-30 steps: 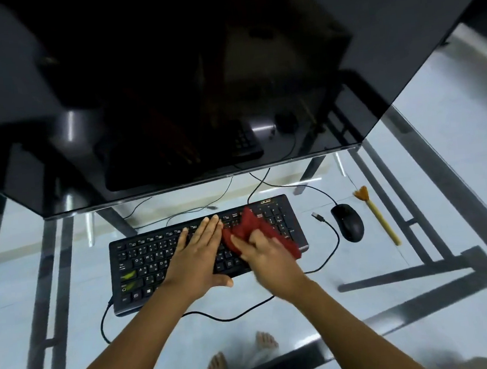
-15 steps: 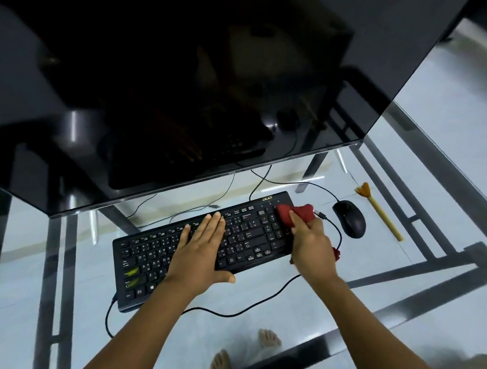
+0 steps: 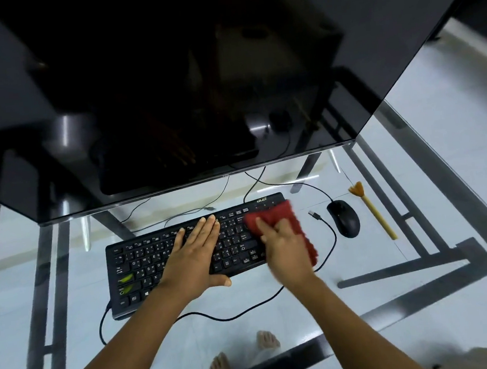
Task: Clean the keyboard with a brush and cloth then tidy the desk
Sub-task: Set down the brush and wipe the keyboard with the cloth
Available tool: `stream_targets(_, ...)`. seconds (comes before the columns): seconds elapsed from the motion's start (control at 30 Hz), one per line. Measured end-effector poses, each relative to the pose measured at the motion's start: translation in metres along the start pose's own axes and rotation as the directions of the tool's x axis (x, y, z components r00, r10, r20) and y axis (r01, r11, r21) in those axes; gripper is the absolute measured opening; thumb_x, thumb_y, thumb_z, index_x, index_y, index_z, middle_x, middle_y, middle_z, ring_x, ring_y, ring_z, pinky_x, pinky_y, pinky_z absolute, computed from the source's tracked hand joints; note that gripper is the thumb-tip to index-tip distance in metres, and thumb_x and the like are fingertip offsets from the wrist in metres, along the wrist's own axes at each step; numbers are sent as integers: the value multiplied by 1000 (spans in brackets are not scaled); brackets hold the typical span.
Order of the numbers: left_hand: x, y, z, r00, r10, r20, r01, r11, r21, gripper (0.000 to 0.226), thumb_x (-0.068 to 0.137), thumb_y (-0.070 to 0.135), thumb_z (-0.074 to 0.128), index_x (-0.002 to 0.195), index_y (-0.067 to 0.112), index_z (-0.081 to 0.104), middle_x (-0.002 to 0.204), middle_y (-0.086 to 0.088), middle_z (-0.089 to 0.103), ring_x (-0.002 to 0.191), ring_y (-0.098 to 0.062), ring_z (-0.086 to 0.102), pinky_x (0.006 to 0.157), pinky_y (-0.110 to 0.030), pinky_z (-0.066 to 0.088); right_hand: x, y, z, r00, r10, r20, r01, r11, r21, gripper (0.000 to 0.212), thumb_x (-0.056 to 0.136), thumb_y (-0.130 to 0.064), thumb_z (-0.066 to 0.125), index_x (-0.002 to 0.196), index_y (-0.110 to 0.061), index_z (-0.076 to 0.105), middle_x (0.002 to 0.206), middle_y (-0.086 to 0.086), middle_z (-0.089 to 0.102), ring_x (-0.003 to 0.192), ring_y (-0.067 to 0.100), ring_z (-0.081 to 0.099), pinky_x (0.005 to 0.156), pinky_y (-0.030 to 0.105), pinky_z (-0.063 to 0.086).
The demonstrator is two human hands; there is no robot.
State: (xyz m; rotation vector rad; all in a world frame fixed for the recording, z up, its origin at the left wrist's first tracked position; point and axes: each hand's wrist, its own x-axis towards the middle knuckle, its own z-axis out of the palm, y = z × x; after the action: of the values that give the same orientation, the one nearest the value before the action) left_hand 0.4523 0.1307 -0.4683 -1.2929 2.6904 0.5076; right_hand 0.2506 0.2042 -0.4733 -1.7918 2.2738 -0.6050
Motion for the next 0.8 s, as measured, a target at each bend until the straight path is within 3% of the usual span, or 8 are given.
stream_targets(0.1, 0, -1, 0, 1000, 6, -9, -6, 1000, 9, 123, 69, 75, 60, 151, 21, -14, 155, 9, -26, 143, -9, -25, 116, -40, -15, -11, -17, 7, 925, -325, 197, 339, 940, -41, 54, 84, -21, 35, 134, -27, 55, 94, 6, 53, 66, 24, 62, 62, 34, 52)
stream_targets(0.17, 0, -3, 1, 1000, 14, -16, -14, 1000, -6, 122, 69, 74, 60, 151, 22, -13, 156, 9, -25, 142, -9, -26, 115, -39, -16, 6, -4, 2, 955, -235, 180, 251, 966, -69, 53, 88, -12, 45, 137, -31, 50, 104, 8, 53, 72, 28, 65, 68, 37, 58)
stream_targets(0.23, -1, -3, 2, 1000, 21, -18, -21, 1000, -11, 122, 69, 74, 60, 151, 22, -13, 156, 10, -25, 141, -9, -27, 115, -39, -17, 25, 15, -5, 992, 66, 111, -56, 994, -95, 53, 92, -8, 50, 141, -28, 46, 117, 14, 50, 79, 34, 66, 78, 42, 57)
stream_targets(0.3, -1, -3, 3, 999, 25, -24, -25, 1000, -17, 122, 70, 74, 60, 151, 22, -14, 156, 10, -25, 141, -9, -27, 115, -39, -17, 36, 15, -10, 956, 283, 78, -275, 956, -100, 51, 95, -10, 47, 144, -23, 42, 124, 17, 46, 83, 36, 65, 84, 42, 55)
stream_targets(0.37, 0, -4, 3, 999, 25, -26, -26, 999, -27, 122, 70, 74, 60, 151, 22, -15, 155, 10, -27, 141, -9, -29, 115, -39, -17, 35, -12, -5, 971, 218, 95, -210, 974, -88, 51, 95, -9, 46, 145, -20, 40, 120, 16, 47, 79, 34, 64, 83, 42, 56)
stream_targets(0.5, -8, -15, -2, 999, 44, -12, -45, 995, -87, 127, 68, 76, 59, 148, 19, -22, 153, 8, -31, 139, -6, -31, 119, -40, -13, 11, -48, 12, 952, -213, 218, 226, 973, -36, 50, 93, -12, 54, 142, -18, 45, 107, 13, 52, 71, 32, 65, 72, 40, 58)
stream_targets(0.7, -72, -95, -14, 963, -263, -62, 243, 944, -223, 138, 54, 83, 62, 152, 23, -14, 157, 12, -21, 142, -1, -24, 118, -39, -11, 23, -7, -4, 976, 160, 145, -143, 982, -126, 50, 96, -15, 47, 144, -21, 41, 111, 14, 48, 74, 37, 63, 78, 45, 56)
stream_targets(0.8, -96, -118, -10, 967, -255, 5, 248, 935, -253, 143, 45, 94, 52, 150, 27, -17, 156, 15, -23, 140, 3, -26, 121, -43, -4, 5, -42, 10, 975, -42, 218, 67, 992, -108, 52, 93, -12, 52, 143, -22, 43, 108, 11, 50, 65, 32, 59, 71, 43, 58)
